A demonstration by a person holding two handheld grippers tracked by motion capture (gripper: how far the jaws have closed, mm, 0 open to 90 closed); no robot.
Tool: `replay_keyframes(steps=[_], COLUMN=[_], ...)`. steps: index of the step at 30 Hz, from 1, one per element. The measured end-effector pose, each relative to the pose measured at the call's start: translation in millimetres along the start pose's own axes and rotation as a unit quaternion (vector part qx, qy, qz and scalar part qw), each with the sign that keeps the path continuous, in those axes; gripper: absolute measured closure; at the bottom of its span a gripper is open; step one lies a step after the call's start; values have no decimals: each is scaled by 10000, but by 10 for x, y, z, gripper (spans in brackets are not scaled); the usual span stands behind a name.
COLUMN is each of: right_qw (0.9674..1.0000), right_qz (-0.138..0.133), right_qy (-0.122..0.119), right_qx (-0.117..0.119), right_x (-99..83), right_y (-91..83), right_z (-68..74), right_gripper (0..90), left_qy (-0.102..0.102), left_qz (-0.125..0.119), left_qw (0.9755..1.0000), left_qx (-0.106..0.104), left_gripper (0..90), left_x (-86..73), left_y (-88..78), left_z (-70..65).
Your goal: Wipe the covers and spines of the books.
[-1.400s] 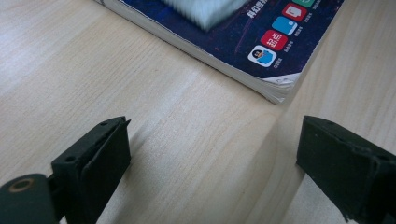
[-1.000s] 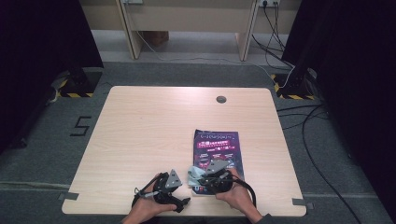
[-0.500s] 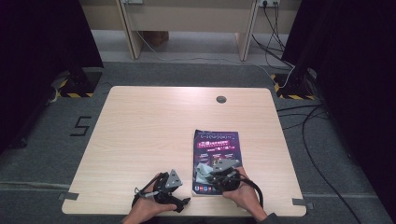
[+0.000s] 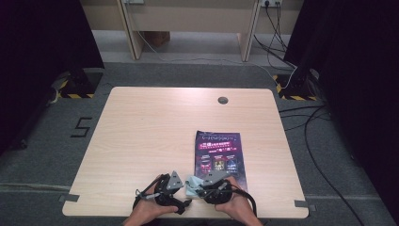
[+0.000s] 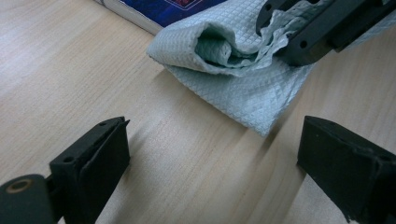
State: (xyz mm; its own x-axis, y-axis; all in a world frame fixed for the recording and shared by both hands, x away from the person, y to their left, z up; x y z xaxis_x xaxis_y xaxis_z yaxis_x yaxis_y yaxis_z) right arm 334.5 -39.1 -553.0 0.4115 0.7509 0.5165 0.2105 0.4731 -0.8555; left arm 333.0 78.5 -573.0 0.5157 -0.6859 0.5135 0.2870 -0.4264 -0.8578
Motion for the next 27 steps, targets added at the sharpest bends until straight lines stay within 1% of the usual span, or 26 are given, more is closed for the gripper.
replay_keyframes(steps=[2,3,5,7,10,12,15,19,21,23,24,25,26,27], right_qw=[10000,10000,9999,9996,9983,9966,9934,9876,9848,9825,9824,9820,9820,9828], right_qz=[6,9,46,76,94,105,47,90,87,83,78,63,71,104], right_qy=[29,-1,93,209,439,601,940,1233,1383,1487,1498,1546,1545,1468], right_qx=[26,23,-67,-146,-378,-556,-657,-969,-1048,-1119,-1110,-1082,-1085,-1114], right_x=[-4,-7,-29,-65,-143,-209,-314,-453,-515,-560,-573,-580,-581,-575], right_y=[-5,-9,-26,-52,-110,-162,-238,-342,-385,-419,-428,-432,-432,-429], right_z=[-19,-41,-98,-197,-419,-593,-820,-1089,-1194,-1267,-1286,-1285,-1275,-1261], right_gripper=[783,783,783,783,784,783,785,784,784,784,782,778,771,767], left_qy=[-2,-21,-33,-17,-19,-12,-25,-13,-28,-26,-26,-22,-23,-11], left_qz=[0,-16,-24,-10,-11,-9,-22,-11,-24,-22,-21,-18,-18,-8], left_qw=[10000,10000,10000,10000,10000,10000,10000,10000,10000,10000,10000,10000,10000,10000], left_qx=[2,-1,-3,-2,-3,4,2,3,2,2,2,2,1,3], left_gripper=[82,82,82,82,82,82,82,82,82,82,82,82,82,82], left_x=[0,3,3,1,2,2,4,2,4,4,4,3,4,2], left_y=[0,1,2,0,1,0,1,0,2,2,1,1,1,0], left_z=[0,-2,-4,-3,-3,-1,-3,-1,-3,-3,-3,-3,-3,-1])
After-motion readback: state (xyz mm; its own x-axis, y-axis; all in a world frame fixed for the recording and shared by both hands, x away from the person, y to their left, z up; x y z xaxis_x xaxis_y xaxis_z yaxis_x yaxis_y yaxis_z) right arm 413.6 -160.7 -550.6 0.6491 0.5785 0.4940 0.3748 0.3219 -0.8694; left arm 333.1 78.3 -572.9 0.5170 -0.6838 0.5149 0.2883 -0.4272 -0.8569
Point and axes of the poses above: each handheld gripper's, and its own axes: y roughly forward along the jaws, x roughly out of its top, z roughly to its left, the point moved 8 cm from there along y, roughly forward along the jaws, and after that the axes turned 11 degrees about z, right-handed, at the moved point
